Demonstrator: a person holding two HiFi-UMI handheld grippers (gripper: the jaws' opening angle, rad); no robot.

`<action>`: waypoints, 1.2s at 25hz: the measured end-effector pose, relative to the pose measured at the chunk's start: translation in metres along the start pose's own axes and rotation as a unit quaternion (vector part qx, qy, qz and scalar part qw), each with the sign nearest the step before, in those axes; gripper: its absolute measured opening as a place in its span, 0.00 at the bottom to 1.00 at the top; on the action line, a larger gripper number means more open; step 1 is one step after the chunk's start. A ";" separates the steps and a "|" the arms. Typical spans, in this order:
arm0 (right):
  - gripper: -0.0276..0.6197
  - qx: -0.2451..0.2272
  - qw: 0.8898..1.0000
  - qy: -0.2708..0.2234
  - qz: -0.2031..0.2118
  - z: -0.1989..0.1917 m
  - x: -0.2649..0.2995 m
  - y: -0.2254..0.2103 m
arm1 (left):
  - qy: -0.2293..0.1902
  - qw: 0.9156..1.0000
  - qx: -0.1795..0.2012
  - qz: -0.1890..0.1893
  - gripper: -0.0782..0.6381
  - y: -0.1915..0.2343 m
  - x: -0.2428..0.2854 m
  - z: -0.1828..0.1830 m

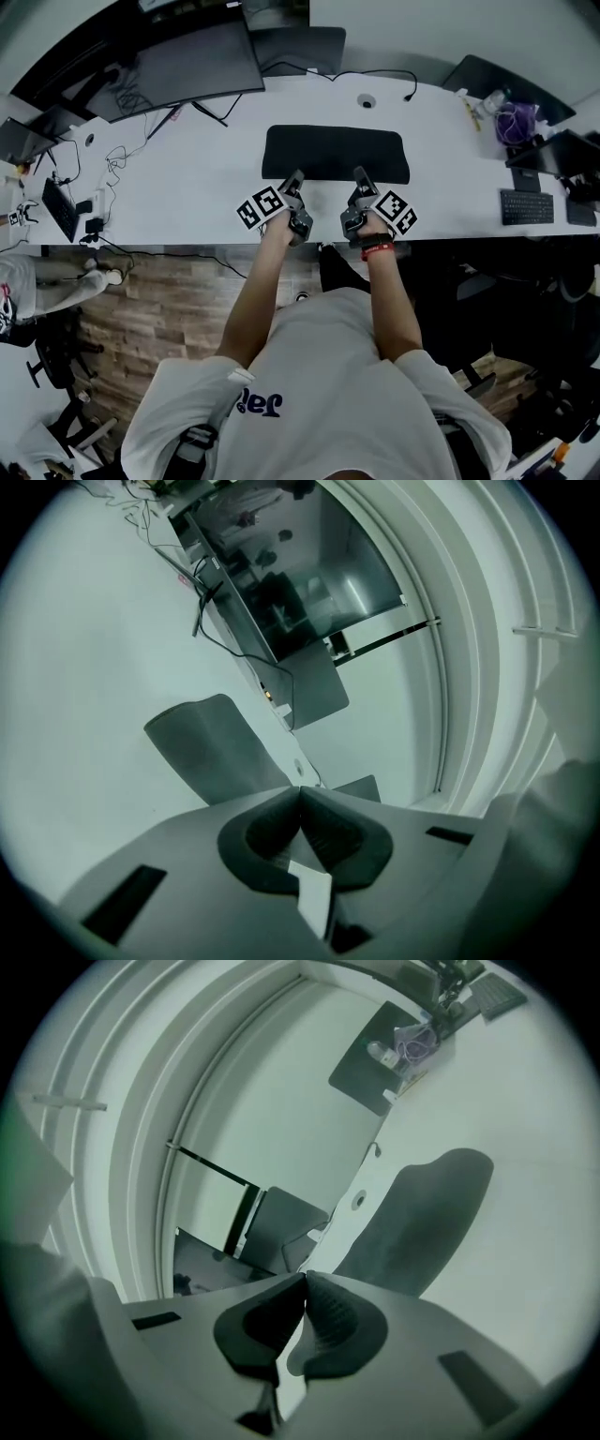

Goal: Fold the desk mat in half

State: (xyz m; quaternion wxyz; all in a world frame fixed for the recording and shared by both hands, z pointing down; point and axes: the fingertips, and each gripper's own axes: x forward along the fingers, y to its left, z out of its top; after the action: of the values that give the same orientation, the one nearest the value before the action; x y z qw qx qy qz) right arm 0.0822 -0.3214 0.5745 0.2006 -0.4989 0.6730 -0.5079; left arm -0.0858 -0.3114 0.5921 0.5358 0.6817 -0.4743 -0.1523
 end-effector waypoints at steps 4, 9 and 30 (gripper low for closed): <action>0.04 -0.040 0.999 -0.006 0.003 0.000 -0.031 0.009 | 0.000 0.999 0.039 -0.002 0.14 -0.013 -0.024 -0.010; 0.04 -0.085 0.996 -0.033 -0.015 0.004 -0.070 0.012 | 0.000 0.995 0.100 0.002 0.14 -0.028 -0.050 -0.022; 0.04 -0.412 0.909 -0.053 -0.044 0.008 -0.145 0.067 | -0.051 0.900 0.432 0.034 0.14 -0.094 -0.113 -0.032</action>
State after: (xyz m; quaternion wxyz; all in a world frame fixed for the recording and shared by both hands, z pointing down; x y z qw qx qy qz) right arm 0.1181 -0.1992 0.4779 -0.0093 -0.5923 0.7882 -0.1668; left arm -0.0740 -0.2036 0.4877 0.1692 0.8210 -0.5429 0.0512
